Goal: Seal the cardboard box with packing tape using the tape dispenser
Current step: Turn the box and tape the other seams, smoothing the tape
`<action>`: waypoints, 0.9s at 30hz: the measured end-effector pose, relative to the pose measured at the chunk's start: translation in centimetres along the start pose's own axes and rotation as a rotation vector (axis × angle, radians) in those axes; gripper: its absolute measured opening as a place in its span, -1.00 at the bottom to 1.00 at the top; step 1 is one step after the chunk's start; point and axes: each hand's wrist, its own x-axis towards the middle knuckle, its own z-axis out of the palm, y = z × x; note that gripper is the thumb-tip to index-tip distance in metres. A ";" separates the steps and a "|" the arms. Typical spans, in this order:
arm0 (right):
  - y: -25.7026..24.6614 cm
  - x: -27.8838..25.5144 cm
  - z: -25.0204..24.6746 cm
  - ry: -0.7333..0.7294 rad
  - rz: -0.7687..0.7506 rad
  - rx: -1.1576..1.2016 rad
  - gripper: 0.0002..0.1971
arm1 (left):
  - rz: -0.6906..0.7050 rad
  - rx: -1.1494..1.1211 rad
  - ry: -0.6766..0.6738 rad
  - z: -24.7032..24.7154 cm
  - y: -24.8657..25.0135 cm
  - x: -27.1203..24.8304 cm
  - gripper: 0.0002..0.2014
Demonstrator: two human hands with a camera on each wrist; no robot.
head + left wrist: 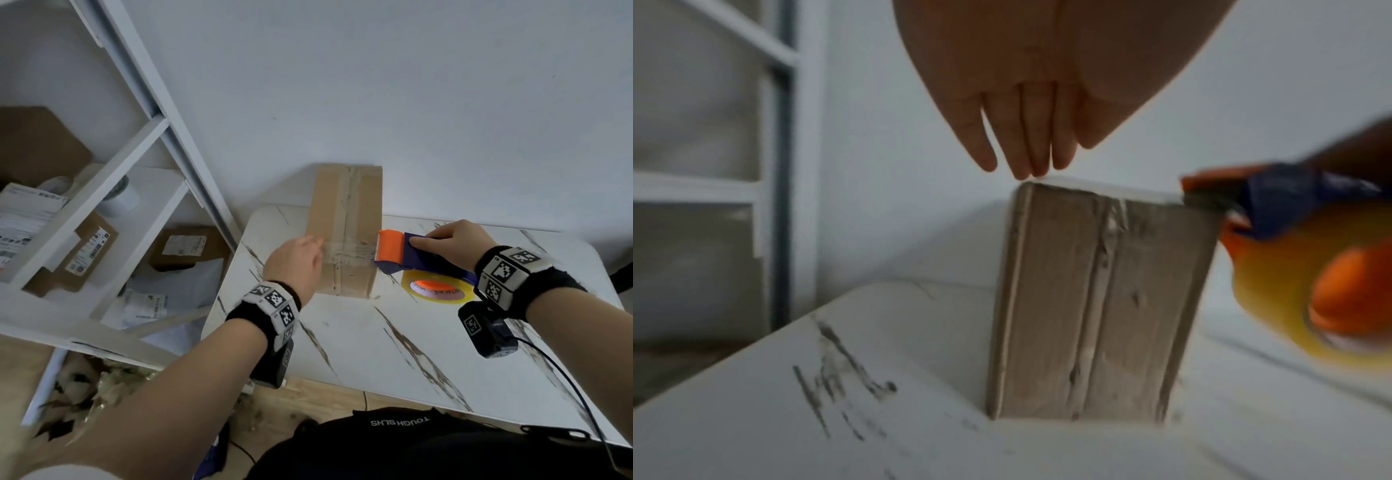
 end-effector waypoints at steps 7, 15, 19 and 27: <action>0.4 -0.1 0.2 0.003 -0.010 0.036 -0.77 | 0.170 0.081 0.008 1.2 1.0 -0.1 -0.62; 0.8 0.0 0.4 -0.008 -0.025 0.059 -0.74 | 0.145 0.014 -0.128 1.6 3.7 0.3 -0.60; 0.9 0.2 0.4 -0.007 -0.031 0.058 -0.75 | 0.177 -0.028 -0.123 2.2 4.9 0.6 -0.59; 1.6 0.5 0.5 0.010 -0.074 0.050 -0.70 | 0.301 0.269 -0.234 3.1 5.1 0.5 -0.42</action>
